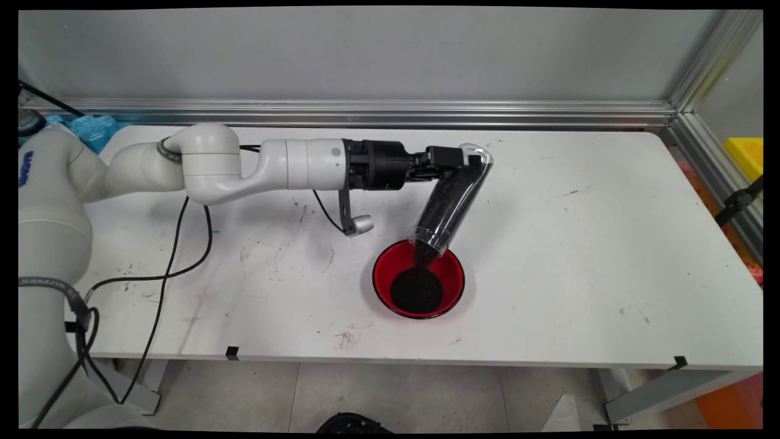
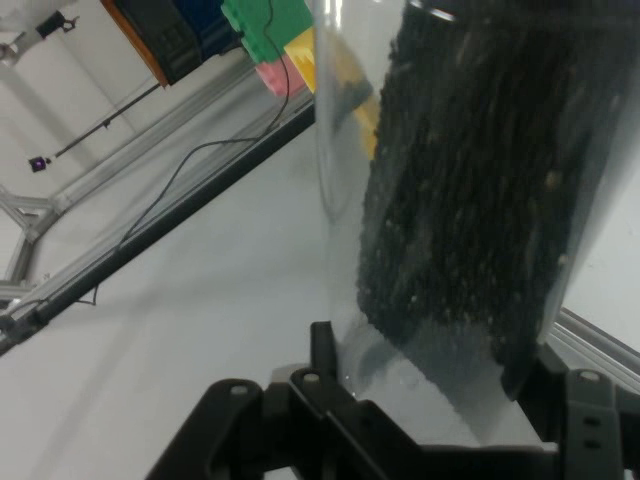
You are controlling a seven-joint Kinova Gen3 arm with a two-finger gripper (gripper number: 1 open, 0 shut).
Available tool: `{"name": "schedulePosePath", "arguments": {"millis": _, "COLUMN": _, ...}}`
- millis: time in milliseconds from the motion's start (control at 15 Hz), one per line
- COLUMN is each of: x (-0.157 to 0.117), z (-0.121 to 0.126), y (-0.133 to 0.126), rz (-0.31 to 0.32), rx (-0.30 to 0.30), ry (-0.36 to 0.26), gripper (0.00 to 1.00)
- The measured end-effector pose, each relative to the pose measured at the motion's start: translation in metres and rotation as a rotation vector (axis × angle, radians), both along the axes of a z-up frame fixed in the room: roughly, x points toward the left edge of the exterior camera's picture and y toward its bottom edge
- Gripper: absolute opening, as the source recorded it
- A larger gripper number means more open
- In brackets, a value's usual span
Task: Pour the black seasoning powder in the red bowl
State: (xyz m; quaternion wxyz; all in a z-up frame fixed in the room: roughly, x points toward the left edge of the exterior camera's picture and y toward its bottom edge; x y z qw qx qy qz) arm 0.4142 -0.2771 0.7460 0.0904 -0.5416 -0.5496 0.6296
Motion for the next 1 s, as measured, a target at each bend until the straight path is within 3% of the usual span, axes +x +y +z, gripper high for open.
{"name": "schedulePosePath", "arguments": {"millis": 533, "x": 0.0, "z": -0.004, "y": 0.005, "rz": -0.014, "rx": 0.001, "ry": -0.009, "gripper": 0.0}}
{"name": "schedulePosePath", "arguments": {"millis": 733, "x": 0.0, "z": -0.006, "y": 0.003, "rz": 0.012, "rx": 0.052, "ry": 0.008, "gripper": 0.0}}
{"name": "schedulePosePath", "arguments": {"millis": 1000, "x": 0.001, "z": -0.013, "y": -0.001, "rz": 0.069, "rx": 0.185, "ry": 0.051, "gripper": 0.0}}
